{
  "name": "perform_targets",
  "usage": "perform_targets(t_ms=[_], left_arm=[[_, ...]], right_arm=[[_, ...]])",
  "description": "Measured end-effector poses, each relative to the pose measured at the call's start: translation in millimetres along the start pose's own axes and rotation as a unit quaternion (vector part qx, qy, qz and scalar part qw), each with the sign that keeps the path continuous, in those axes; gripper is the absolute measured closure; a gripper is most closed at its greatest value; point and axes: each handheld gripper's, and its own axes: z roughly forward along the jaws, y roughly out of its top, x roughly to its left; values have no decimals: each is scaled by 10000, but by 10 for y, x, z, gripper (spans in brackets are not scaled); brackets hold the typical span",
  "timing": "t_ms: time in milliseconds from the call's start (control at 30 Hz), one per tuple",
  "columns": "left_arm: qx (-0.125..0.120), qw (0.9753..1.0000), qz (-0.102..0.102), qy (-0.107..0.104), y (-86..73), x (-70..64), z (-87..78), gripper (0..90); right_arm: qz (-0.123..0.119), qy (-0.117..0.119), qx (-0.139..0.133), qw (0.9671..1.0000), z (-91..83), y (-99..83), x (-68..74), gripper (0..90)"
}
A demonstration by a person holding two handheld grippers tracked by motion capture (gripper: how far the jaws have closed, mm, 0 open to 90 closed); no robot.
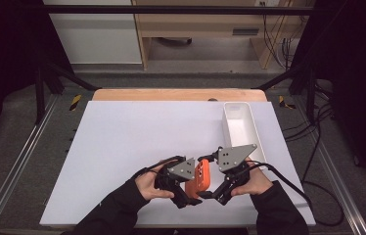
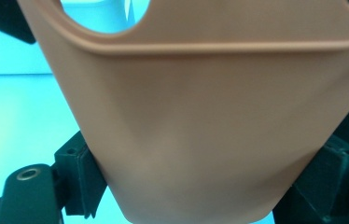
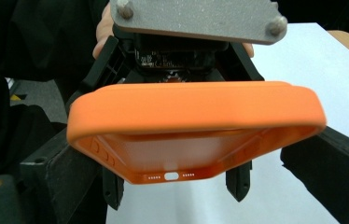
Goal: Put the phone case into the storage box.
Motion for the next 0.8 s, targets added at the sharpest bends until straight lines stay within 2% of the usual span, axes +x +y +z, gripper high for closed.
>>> perform_targets(t_ms=[800], left_arm=[[-58, 10000, 26, 10, -5, -4, -15, 152]], right_arm=[[-1, 190, -105, 9998, 13, -8, -1, 145]])
